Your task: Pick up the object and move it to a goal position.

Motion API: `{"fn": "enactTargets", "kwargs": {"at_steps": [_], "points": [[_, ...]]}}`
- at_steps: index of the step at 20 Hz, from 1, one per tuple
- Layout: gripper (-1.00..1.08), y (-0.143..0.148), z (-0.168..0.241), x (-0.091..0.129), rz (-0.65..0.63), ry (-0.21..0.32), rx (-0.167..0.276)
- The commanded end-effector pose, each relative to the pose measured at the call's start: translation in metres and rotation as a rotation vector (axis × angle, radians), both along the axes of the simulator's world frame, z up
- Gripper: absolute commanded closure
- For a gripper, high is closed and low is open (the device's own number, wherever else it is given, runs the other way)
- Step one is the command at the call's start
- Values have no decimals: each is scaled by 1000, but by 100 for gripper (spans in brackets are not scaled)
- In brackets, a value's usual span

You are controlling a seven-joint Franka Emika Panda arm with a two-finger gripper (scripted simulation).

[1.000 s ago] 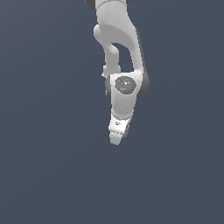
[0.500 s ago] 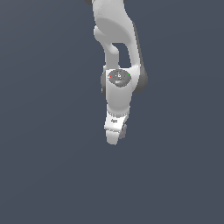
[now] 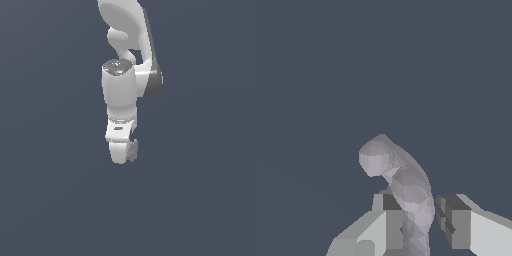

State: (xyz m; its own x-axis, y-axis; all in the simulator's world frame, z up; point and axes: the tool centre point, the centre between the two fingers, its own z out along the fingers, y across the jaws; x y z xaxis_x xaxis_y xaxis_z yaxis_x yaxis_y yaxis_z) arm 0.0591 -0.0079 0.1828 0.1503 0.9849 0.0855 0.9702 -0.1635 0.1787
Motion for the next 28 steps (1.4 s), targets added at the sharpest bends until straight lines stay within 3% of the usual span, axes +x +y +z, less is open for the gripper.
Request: {"fn": "enactTargets", "kwargs": {"at_steps": [1,20,28], "points": [[108,-9,18,8,31,-38,8],[108,-70,142,51,241,-293,76],[108,-88,181,61,306,-370,100]]}}
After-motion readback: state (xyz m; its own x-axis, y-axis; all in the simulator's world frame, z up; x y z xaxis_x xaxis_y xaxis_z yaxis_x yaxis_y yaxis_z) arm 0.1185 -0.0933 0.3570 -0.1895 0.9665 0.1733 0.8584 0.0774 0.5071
